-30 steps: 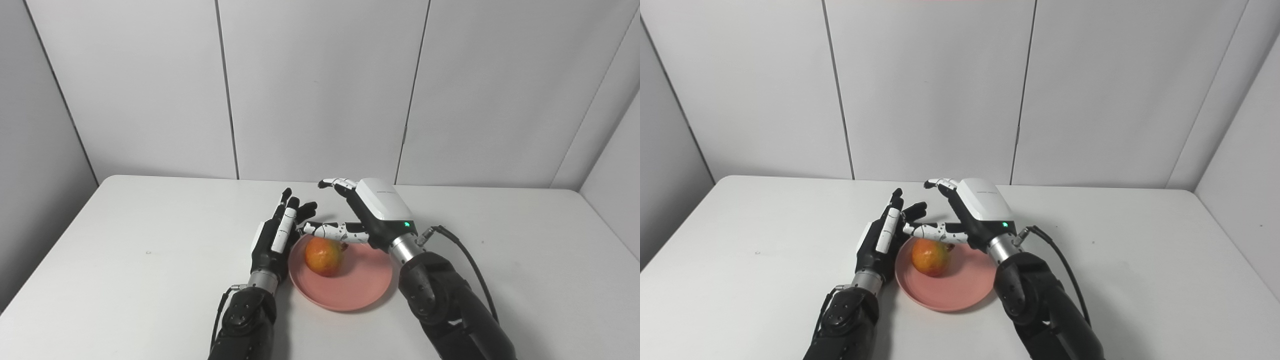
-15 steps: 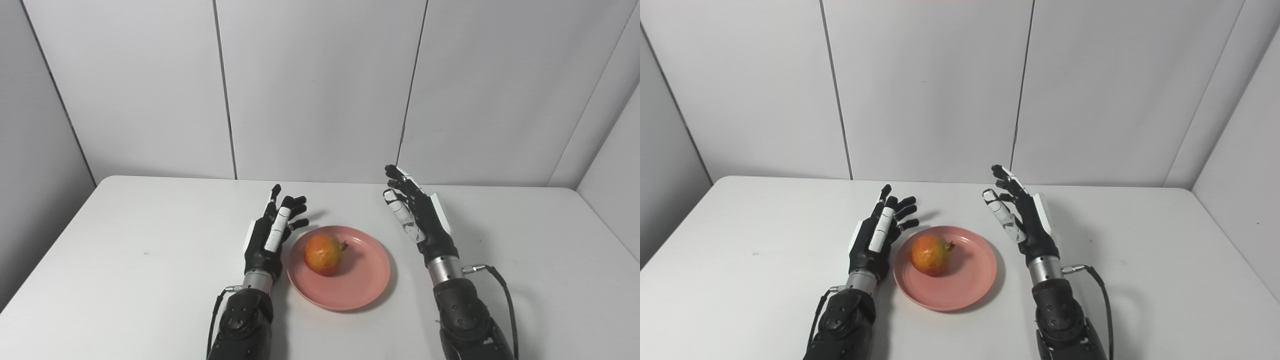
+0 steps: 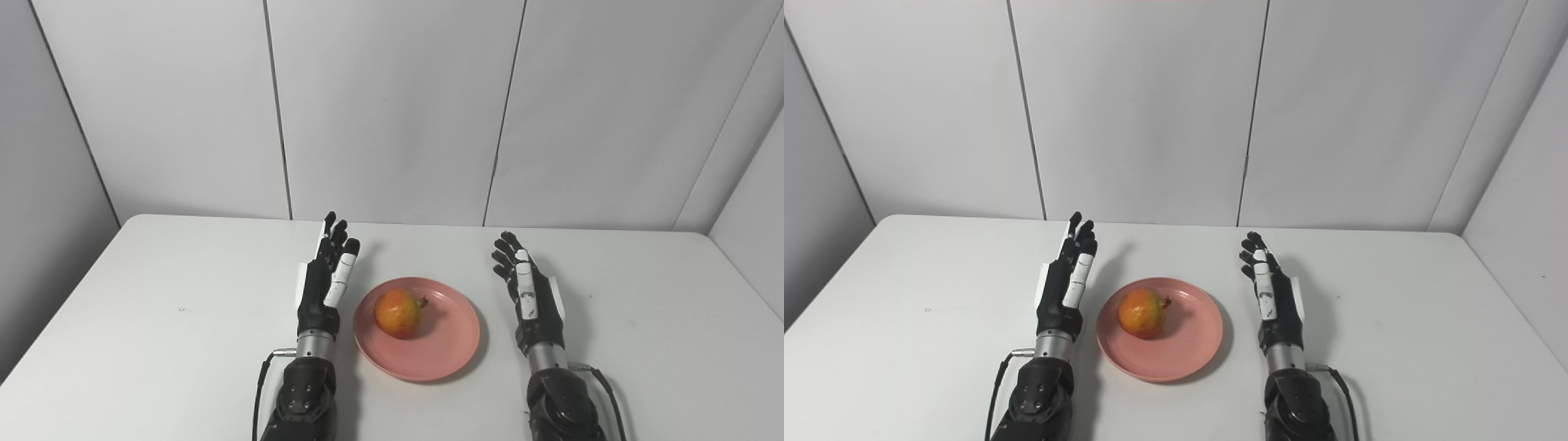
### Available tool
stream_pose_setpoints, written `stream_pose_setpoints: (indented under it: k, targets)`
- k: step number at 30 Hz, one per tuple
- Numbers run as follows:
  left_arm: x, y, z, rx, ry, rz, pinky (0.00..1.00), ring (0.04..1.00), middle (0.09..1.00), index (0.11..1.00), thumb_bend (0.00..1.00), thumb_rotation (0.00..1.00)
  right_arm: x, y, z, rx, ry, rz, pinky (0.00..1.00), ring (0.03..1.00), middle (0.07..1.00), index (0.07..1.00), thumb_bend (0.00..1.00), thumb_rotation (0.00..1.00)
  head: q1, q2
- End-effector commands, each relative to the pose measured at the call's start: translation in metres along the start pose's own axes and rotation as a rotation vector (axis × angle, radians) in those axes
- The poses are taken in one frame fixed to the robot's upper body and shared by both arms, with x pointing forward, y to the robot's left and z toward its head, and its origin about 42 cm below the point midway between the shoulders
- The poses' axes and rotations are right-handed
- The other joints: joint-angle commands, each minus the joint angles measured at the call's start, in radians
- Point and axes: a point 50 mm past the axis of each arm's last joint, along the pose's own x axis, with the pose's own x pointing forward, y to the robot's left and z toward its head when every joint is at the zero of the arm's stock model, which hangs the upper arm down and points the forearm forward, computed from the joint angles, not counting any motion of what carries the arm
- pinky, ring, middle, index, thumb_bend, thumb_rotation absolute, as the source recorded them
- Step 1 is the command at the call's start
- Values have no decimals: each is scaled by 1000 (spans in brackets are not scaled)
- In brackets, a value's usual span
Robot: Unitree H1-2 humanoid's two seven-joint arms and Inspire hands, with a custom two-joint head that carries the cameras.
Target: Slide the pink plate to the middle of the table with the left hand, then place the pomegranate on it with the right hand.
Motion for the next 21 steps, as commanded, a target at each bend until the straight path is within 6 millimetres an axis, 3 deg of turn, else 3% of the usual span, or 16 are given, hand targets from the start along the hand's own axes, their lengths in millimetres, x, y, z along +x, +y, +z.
stream_pose_setpoints:
  k: [1, 7, 14, 21]
  targets:
    - [-32, 11, -32, 43, 108, 34, 1000, 1000, 990, 960, 859, 855, -1, 3, -5, 39, -4, 12, 911, 880, 884, 880, 885, 1000, 1, 1]
    - [-31, 14, -33, 98, 113, 50, 981, 997, 985, 958, 862, 885, -7, 0, -18, -12, 36, 28, 996, 931, 898, 893, 873, 1000, 0, -1]
    - [-24, 15, -29, 111, 183, 52, 997, 997, 983, 957, 886, 907, -8, -4, -20, -59, 47, 45, 1000, 967, 926, 906, 837, 1000, 13, 10]
    - [-23, 14, -28, 123, 189, 42, 1000, 1000, 1000, 971, 867, 951, -10, -5, -23, -88, 79, 76, 1000, 1000, 996, 992, 858, 1000, 12, 19]
